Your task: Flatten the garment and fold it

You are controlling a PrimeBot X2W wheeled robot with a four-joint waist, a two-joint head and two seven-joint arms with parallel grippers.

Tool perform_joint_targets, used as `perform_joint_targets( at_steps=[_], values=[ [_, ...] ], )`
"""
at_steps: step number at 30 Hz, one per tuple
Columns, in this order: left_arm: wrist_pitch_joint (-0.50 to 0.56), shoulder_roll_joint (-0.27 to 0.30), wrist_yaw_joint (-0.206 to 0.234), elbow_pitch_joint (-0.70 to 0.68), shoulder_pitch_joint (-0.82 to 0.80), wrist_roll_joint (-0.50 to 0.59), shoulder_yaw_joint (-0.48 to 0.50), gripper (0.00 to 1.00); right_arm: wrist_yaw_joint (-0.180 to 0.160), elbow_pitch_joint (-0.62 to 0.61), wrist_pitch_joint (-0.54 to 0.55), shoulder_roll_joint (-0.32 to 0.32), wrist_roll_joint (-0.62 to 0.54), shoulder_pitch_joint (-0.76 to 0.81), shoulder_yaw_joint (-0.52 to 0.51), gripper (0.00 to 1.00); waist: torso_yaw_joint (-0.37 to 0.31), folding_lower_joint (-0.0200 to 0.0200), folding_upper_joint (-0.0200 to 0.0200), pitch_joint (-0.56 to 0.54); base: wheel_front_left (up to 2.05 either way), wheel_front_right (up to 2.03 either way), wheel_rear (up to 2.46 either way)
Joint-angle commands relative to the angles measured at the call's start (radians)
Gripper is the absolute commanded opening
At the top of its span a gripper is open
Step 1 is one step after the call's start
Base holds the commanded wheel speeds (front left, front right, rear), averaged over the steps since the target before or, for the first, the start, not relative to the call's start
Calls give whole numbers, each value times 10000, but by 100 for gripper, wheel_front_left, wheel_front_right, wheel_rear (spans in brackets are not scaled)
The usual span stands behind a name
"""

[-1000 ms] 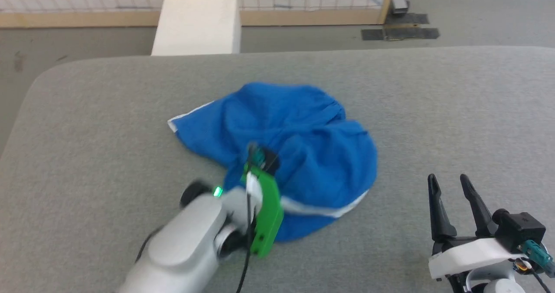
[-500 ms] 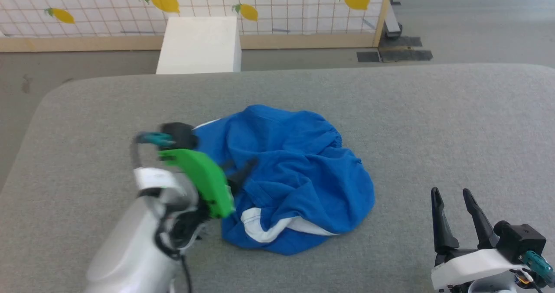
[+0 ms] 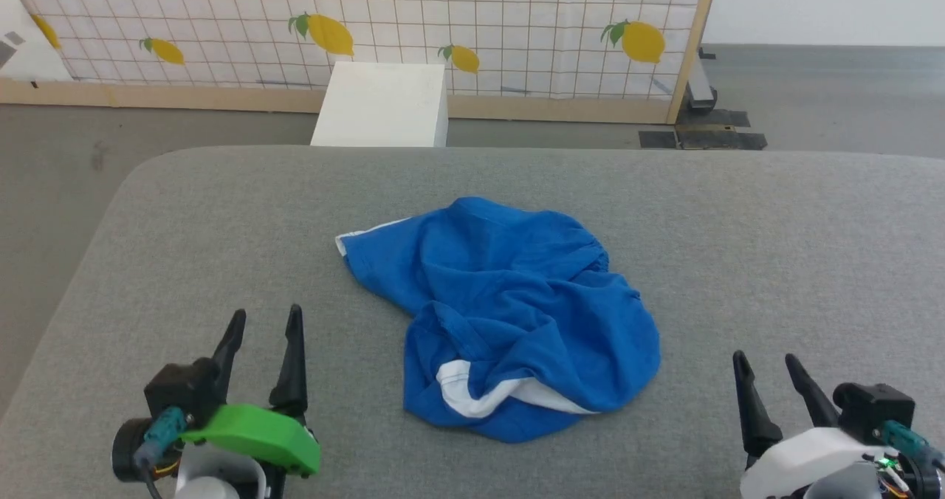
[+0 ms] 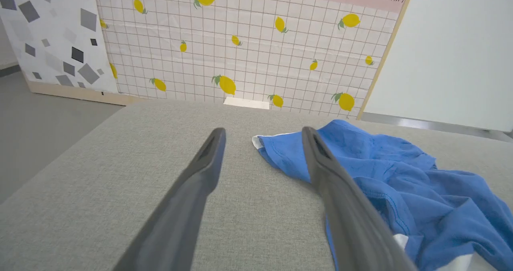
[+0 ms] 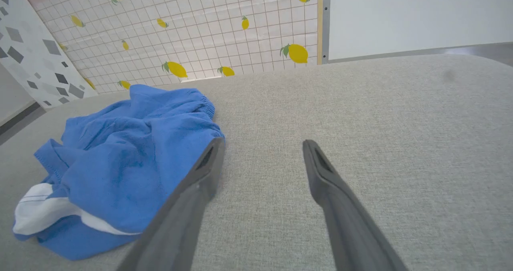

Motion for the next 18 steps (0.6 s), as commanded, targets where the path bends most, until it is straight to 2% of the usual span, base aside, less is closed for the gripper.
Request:
perform_joint_targets(
  at_steps=[1,7,13,15,18],
  values=[
    [-79,-114,89,-320,173,420,170,100,-15,52,389,-3,-141,-133,-43,100,-11,1,-1,130,0,0,0],
    [-86,-753,-200,-975,618,1293,736,100,-15,249,3525,-3,-703,-1728,43,100,60,1,-1,717,0,0,0],
    [-88,-1141,-735,-917,183,1501,1088,100,-15,1135,6932,-3,-1500,-3486,1008,100,498,1,-1,1473,0,0,0],
    [-88,-1230,-943,-820,10,1558,1166,100,-15,1448,7650,-3,-1730,-3756,1307,100,665,1,-1,1685,0,0,0],
    [-88,-1361,-1190,-638,-160,1630,1308,100,-15,1754,8036,-3,-1712,-3931,1619,100,804,1,-1,1879,0,0,0]
  ],
)
